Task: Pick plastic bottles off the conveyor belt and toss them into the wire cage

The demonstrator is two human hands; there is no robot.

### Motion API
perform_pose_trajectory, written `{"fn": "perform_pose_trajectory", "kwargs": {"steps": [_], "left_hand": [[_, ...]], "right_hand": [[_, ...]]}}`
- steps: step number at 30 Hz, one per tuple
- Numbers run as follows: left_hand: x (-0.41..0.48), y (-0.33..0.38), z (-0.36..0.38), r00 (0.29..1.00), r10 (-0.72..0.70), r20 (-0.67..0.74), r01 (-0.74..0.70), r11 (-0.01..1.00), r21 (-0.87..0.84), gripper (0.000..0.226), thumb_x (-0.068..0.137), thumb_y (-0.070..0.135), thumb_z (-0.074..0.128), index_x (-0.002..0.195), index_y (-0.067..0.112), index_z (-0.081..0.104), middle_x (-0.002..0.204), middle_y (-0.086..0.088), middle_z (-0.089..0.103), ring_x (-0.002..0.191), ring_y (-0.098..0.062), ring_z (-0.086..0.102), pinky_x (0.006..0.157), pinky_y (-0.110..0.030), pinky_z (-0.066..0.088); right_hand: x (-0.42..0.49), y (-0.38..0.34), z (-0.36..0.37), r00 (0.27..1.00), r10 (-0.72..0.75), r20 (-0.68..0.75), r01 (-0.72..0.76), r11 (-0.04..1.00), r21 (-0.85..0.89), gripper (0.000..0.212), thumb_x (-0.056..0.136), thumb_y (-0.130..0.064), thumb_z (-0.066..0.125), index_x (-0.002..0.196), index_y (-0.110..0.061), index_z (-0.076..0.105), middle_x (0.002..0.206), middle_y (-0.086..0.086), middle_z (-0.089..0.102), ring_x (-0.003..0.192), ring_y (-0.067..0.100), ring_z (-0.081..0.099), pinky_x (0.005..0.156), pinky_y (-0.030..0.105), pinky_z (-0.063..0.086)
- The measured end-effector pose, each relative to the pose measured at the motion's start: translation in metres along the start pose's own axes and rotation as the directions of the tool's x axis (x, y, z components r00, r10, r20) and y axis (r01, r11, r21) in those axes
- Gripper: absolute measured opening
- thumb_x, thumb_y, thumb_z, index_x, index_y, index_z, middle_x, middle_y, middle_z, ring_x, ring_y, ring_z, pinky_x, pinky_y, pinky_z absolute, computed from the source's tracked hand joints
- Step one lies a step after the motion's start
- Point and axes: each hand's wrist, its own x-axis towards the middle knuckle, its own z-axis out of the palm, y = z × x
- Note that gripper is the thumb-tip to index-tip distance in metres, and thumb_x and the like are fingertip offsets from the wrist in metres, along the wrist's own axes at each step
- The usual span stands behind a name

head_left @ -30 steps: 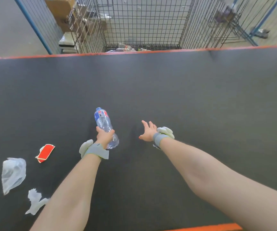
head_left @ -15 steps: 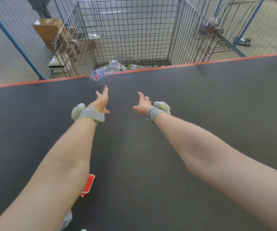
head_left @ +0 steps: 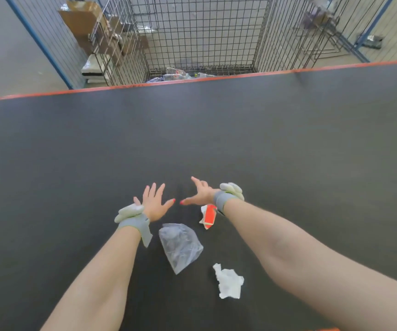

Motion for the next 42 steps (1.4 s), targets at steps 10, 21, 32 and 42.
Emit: {"fn": "perform_pose_trajectory", "kwargs": {"steps": [10,21,32,42], "left_hand": [[-0.055,0.004,0.059,0.995,0.002,0.101,-0.011,0.996,0.094,0.073,0.096,0.059,0.034,0.153,0.034,-0.003,0.161,0.006,-0.015,0.149,-0.019,-0.012,0.114,-0.063,0.004],[-0.099,-0.015,0.069,0.997,-0.077,-0.021,0.08,0.982,0.17,0.069,0.099,0.053,0.03,0.152,0.035,-0.01,0.159,0.005,-0.019,0.148,-0.022,-0.018,0.111,-0.068,0.004],[-0.135,-0.076,0.049,0.955,-0.287,-0.079,0.295,0.945,0.141,0.076,0.098,0.049,0.038,0.154,0.026,-0.008,0.159,-0.002,-0.021,0.147,-0.025,-0.019,0.111,-0.068,0.005],[-0.141,-0.057,0.026,0.937,-0.302,-0.177,0.306,0.952,-0.005,0.077,0.097,0.045,0.044,0.154,0.02,-0.001,0.16,-0.003,-0.014,0.148,-0.026,-0.013,0.113,-0.065,0.009]], "right_hand": [[-0.056,0.08,0.081,0.996,0.068,-0.057,-0.077,0.98,-0.182,0.117,0.074,-0.047,0.078,0.154,-0.033,-0.005,0.16,0.006,-0.021,0.148,0.031,-0.018,0.119,0.055,0.009],[-0.079,0.085,0.065,0.919,0.234,-0.316,-0.222,0.972,0.076,0.086,0.096,-0.044,0.051,0.153,-0.034,-0.012,0.161,0.001,-0.02,0.149,0.027,-0.01,0.118,0.056,0.011],[-0.088,0.042,0.096,0.984,0.161,-0.075,-0.166,0.984,-0.071,0.088,0.092,-0.058,0.048,0.153,-0.035,-0.01,0.162,0.003,-0.017,0.15,0.03,-0.006,0.12,0.048,0.005],[-0.104,0.021,0.059,0.986,0.103,-0.132,-0.11,0.993,-0.046,0.086,0.092,-0.052,0.052,0.154,-0.036,-0.007,0.162,0.002,-0.012,0.149,0.032,0.005,0.12,0.047,0.013]]}}
